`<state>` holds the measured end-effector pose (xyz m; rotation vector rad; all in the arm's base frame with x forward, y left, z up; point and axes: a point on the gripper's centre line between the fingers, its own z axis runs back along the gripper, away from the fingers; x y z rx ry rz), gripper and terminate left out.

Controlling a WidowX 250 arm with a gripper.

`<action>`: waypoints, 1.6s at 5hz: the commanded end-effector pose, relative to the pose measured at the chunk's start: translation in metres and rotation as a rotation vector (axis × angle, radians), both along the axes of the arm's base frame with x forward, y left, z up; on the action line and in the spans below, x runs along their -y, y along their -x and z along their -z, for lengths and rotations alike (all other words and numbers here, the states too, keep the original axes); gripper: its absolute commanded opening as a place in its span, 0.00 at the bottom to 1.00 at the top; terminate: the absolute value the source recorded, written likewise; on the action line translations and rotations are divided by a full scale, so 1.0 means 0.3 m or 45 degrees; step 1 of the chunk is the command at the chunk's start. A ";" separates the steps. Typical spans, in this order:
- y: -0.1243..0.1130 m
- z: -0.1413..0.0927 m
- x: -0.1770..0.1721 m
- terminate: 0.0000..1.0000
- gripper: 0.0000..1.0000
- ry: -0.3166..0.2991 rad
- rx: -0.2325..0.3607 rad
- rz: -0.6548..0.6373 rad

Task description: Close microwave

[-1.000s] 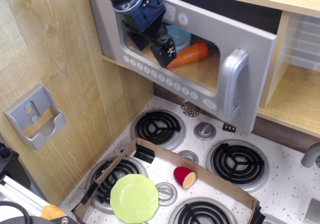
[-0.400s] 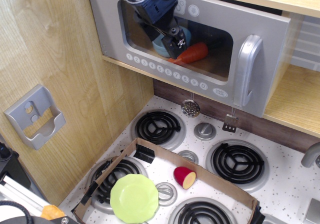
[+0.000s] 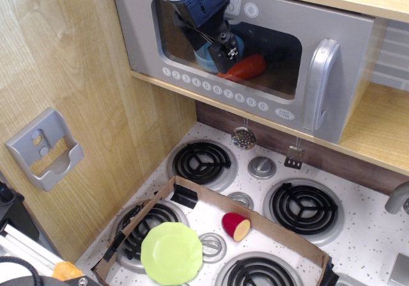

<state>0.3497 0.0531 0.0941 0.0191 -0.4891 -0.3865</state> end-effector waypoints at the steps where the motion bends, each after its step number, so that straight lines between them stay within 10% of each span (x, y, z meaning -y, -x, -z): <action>1: -0.035 -0.071 0.017 0.00 1.00 -0.020 0.037 -0.018; 5: 0.125 -0.053 0.051 0.00 1.00 -0.019 -0.238 -0.288; 8: 0.125 -0.053 0.051 0.00 1.00 -0.019 -0.238 -0.288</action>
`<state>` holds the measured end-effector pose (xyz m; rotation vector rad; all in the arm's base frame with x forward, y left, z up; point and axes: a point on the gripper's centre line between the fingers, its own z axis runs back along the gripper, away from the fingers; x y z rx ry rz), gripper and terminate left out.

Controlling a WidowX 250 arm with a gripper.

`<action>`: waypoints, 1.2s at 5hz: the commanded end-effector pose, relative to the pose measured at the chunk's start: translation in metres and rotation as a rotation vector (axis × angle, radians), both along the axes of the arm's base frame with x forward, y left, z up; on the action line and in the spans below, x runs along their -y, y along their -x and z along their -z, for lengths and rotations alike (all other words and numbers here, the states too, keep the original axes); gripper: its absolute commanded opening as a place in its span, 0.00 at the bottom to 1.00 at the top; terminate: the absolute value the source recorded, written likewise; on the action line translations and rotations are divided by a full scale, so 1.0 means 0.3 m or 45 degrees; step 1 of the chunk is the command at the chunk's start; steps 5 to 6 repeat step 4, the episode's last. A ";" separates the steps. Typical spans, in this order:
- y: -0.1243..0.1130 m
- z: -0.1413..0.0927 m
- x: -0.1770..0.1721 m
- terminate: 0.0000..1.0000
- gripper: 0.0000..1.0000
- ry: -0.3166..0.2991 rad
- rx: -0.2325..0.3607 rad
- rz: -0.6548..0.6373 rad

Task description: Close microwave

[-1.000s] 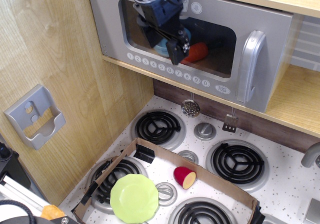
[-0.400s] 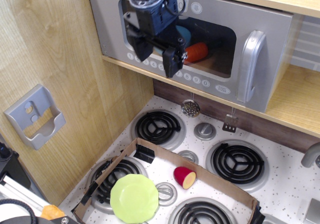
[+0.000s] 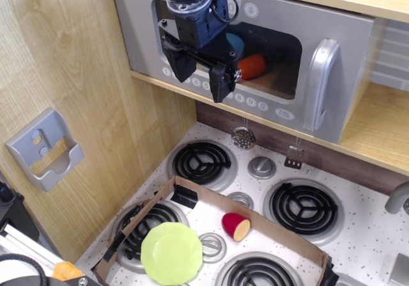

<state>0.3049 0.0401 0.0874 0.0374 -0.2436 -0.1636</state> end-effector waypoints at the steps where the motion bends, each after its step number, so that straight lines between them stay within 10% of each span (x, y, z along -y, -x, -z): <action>1: -0.024 -0.075 0.008 0.00 1.00 -0.014 0.067 0.005; 3: -0.024 -0.075 0.008 0.00 1.00 -0.014 0.067 0.005; 4: -0.024 -0.075 0.008 1.00 1.00 -0.014 0.067 0.005; 6: -0.024 -0.075 0.008 1.00 1.00 -0.014 0.067 0.005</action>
